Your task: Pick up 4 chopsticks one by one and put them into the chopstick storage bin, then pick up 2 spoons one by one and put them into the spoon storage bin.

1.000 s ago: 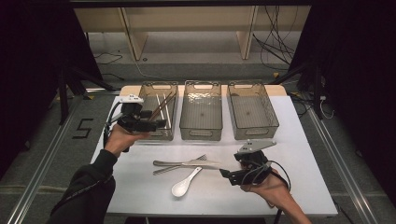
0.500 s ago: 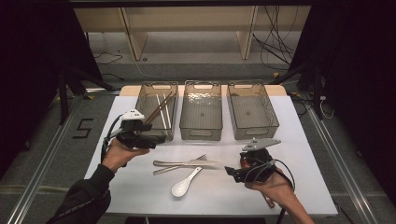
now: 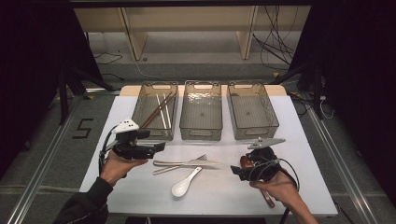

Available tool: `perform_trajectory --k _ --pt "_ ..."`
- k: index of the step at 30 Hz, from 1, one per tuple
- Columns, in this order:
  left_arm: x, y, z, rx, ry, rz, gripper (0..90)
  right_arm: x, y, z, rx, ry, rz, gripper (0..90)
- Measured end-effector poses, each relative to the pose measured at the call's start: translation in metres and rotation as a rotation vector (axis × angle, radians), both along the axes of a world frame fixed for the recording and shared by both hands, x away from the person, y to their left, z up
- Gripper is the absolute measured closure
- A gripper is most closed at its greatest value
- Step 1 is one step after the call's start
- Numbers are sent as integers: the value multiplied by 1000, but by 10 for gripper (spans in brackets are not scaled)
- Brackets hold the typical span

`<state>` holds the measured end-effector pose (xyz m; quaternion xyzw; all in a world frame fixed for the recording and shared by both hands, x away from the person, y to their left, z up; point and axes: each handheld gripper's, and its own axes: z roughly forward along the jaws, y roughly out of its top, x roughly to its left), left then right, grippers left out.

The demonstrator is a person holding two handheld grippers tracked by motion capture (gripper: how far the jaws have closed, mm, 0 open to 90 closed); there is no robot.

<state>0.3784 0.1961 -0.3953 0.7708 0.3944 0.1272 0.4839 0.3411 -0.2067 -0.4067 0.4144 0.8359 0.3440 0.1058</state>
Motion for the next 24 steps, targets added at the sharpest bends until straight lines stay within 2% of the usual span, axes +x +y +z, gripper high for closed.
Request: perform_trajectory --k 4,8,12,20,24 --pt "-7 2 -2 -3 -4 10 163 1 -2 -2 -9 14 -8 249" --pt "-15 3 -4 6 -27 13 159 1 -2 -2 -11 24 -12 248" --pt "-21 4 -4 -8 -35 16 159 2 -4 -3 -12 31 -21 247" --pt "-31 6 -8 -12 -28 12 156 4 -6 -5 -26 52 -39 244" --pt "-33 6 -9 -13 -30 11 155 5 -7 -8 -45 85 -58 243"
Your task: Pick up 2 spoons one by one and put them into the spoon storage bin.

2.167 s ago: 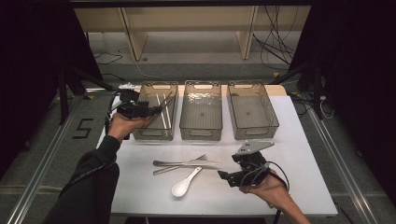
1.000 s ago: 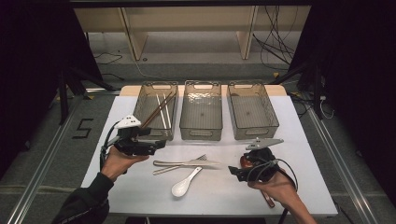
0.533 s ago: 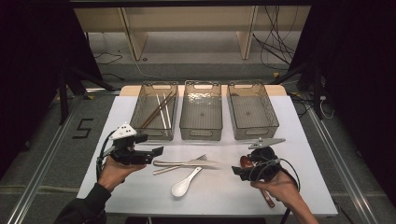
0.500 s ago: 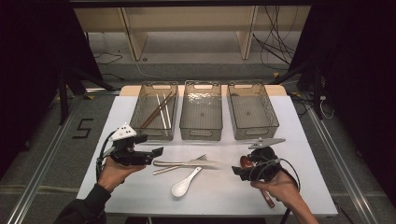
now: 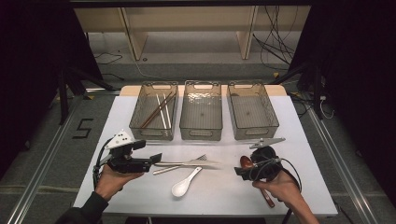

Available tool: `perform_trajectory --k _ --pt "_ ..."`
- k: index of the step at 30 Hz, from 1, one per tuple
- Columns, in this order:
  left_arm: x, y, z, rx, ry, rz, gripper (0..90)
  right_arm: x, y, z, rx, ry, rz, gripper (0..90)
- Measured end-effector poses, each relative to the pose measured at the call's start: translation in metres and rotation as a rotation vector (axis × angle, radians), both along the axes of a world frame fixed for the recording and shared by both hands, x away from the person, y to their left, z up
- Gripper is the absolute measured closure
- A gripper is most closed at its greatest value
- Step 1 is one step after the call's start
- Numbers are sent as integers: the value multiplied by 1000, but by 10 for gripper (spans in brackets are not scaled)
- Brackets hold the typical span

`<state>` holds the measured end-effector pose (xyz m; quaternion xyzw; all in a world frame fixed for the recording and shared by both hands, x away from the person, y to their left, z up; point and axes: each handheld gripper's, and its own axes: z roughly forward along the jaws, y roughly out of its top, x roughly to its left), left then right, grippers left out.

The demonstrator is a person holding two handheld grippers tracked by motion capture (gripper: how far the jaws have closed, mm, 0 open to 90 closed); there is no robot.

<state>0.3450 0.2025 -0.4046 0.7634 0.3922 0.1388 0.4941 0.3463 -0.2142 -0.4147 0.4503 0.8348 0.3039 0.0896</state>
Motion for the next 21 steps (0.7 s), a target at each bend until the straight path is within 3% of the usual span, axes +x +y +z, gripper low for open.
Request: perform_trajectory --k 11,21 --pt "-6 2 -2 16 -6 -5 155 7 -14 -12 -81 87 -74 248" --pt "-10 4 -5 19 -5 -2 155 7 -15 -23 -175 180 -64 363"
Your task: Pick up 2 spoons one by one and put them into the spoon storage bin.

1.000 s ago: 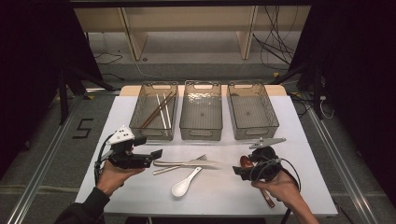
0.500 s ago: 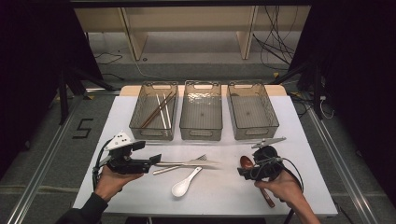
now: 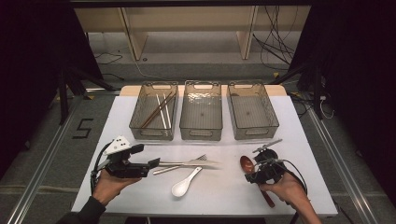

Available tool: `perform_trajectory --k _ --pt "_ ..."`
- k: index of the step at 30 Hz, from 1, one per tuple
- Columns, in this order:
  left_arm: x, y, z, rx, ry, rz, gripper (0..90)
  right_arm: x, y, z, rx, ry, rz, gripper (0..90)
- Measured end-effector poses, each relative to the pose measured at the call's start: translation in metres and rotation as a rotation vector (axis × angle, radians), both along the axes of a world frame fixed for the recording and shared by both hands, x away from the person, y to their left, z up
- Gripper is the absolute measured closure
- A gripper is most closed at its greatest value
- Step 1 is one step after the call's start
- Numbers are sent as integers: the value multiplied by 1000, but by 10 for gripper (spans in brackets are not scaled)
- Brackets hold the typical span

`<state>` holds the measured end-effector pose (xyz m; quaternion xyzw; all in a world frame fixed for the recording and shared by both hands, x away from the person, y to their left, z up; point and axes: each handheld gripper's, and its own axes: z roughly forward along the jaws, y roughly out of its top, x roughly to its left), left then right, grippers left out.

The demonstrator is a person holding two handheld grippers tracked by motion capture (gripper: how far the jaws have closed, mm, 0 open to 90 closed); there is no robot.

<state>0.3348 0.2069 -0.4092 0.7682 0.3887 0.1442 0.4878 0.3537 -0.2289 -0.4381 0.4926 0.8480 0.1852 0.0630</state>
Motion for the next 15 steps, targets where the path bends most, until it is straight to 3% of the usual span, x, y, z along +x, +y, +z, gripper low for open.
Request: perform_trajectory --k 5,15 --pt "0 0 -1 1 2 -4 155 2 -2 -7 -51 30 0 470" --pt "1 0 -1 4 5 -6 155 3 -2 -14 -78 81 22 653"
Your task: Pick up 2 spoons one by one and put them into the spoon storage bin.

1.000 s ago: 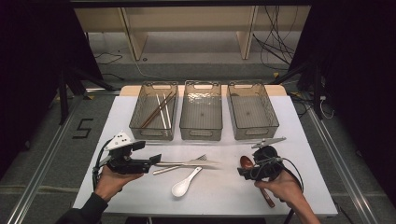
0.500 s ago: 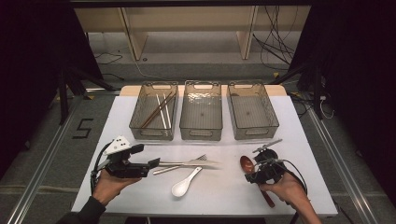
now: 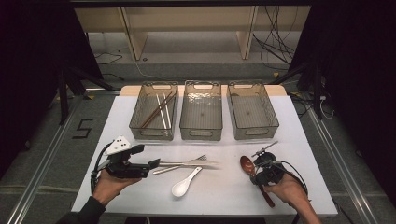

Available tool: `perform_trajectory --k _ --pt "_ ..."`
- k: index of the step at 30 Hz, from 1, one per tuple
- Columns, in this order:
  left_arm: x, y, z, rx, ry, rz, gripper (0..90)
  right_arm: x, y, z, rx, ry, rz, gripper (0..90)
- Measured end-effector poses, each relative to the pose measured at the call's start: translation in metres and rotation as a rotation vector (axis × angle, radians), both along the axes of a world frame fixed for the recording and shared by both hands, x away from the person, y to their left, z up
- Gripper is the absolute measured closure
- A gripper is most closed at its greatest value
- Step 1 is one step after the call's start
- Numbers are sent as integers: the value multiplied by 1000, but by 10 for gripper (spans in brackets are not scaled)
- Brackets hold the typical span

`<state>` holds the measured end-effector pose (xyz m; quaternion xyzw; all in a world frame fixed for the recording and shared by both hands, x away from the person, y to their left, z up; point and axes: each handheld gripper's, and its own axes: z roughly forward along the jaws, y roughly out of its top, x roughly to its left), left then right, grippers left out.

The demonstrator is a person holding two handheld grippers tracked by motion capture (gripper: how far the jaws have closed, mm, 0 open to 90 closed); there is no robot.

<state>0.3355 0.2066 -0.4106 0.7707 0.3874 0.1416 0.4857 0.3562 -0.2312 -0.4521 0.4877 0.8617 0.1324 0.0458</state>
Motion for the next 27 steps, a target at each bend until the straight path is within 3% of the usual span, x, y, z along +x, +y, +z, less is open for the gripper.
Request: perform_trajectory --k 14,19,24,27 --pt "0 -1 -1 8 -3 -5 155 -1 5 -3 -72 -18 33 812" --pt "0 -1 -1 10 -4 -5 156 -2 8 -3 -91 -27 55 823" --pt "0 0 0 6 -9 1 156 0 5 2 -80 -63 57 826" --pt "0 1 0 -3 -15 1 156 -1 4 8 -46 -93 66 826"
